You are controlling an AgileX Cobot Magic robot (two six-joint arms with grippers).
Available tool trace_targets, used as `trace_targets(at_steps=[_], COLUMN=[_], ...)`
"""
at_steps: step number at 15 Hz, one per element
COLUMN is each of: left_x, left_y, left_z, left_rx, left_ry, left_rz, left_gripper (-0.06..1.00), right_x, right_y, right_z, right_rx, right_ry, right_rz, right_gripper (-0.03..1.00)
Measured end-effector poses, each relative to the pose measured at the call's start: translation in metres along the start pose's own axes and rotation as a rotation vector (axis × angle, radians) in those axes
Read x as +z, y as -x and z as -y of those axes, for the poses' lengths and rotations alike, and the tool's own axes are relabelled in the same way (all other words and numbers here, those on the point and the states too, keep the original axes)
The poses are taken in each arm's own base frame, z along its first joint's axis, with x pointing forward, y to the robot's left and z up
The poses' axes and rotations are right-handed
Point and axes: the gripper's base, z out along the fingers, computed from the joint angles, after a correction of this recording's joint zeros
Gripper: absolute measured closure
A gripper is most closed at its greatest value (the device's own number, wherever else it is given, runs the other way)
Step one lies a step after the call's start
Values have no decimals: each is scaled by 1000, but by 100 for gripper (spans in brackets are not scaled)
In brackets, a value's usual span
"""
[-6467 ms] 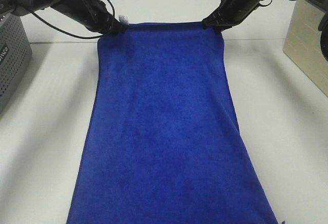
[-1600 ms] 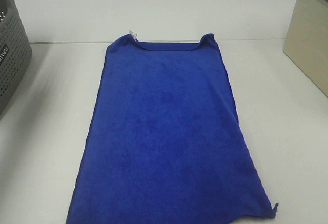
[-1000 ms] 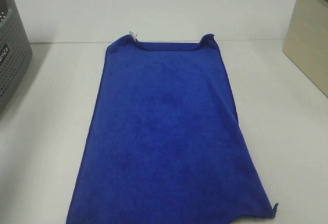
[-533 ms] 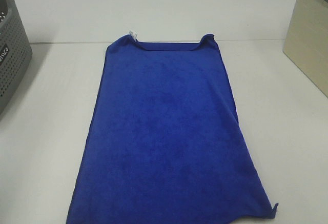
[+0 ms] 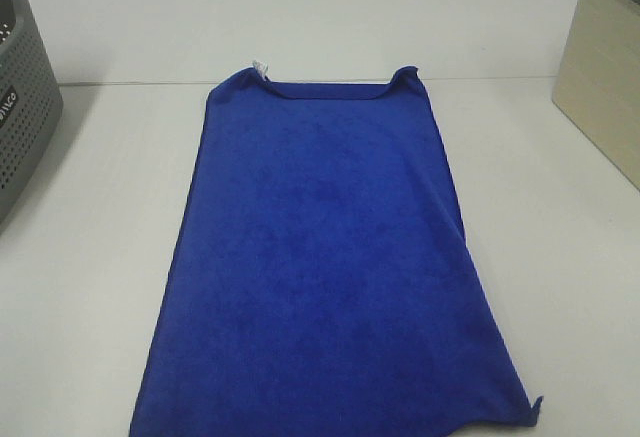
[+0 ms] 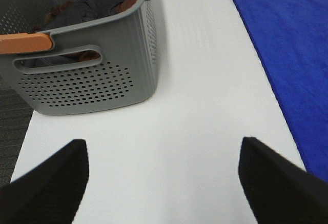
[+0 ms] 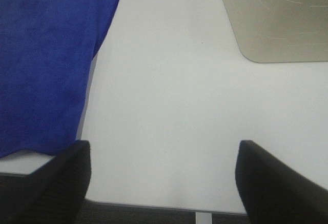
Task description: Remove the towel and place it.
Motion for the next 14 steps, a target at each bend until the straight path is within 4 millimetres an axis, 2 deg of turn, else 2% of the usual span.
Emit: trace_targets(at_steps=[14], left_x=[1], left_y=[-1], left_z=[1], left_rx=[22], left_ry=[-60], left_rz=[5], left_gripper=[18], right_x=[2], right_y=[0], right_z=[0], right_rx=[0], right_ry=[0], right_rz=[11], right_gripper=[21])
